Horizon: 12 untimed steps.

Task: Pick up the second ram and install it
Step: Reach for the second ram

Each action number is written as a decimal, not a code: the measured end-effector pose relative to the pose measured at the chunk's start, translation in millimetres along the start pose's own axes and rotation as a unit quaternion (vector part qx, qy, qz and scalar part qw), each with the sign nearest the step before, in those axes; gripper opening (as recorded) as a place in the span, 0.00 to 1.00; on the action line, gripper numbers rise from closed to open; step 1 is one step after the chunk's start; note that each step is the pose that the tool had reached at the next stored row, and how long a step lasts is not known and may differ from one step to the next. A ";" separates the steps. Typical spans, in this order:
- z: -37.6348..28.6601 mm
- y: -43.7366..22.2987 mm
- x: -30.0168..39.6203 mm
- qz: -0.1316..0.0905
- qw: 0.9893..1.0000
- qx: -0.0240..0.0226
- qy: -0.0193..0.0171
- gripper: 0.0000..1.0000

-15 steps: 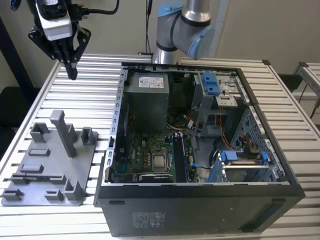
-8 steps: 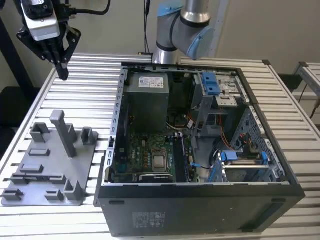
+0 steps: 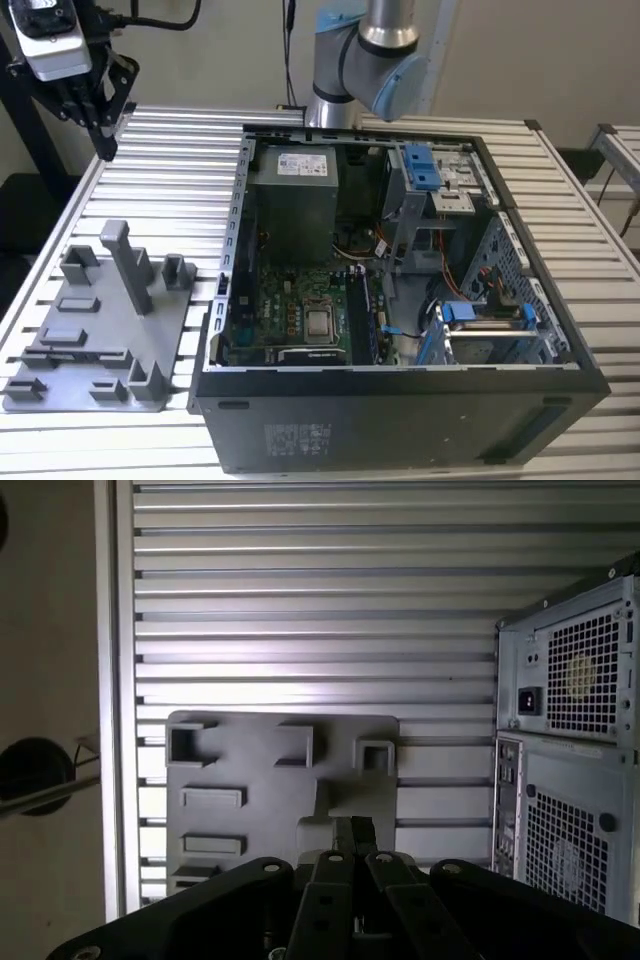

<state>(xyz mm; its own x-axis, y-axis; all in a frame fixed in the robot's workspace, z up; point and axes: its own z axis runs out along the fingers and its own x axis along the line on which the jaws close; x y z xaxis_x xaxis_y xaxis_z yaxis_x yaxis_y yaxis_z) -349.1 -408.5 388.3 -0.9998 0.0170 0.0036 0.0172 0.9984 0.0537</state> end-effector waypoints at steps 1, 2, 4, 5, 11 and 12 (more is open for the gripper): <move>0.1 -0.1 3.4 -0.001 1.000 0.000 0.000 0.11; 0.3 -0.1 6.9 -0.001 1.000 0.000 0.000 0.11; 0.5 -0.2 14.8 -0.002 1.000 0.000 0.000 0.11; 0.6 -0.3 18.6 -0.003 1.000 0.000 0.000 0.11; 1.4 -0.8 37.6 -0.008 1.000 0.000 0.000 0.11; 1.5 -0.8 40.6 -0.009 1.000 0.000 0.000 0.11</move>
<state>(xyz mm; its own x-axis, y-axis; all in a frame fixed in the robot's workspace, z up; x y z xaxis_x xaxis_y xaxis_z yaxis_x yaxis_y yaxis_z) -389.7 -408.6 386.9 -1.0000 -0.0002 0.0028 -0.0001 0.9986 0.0537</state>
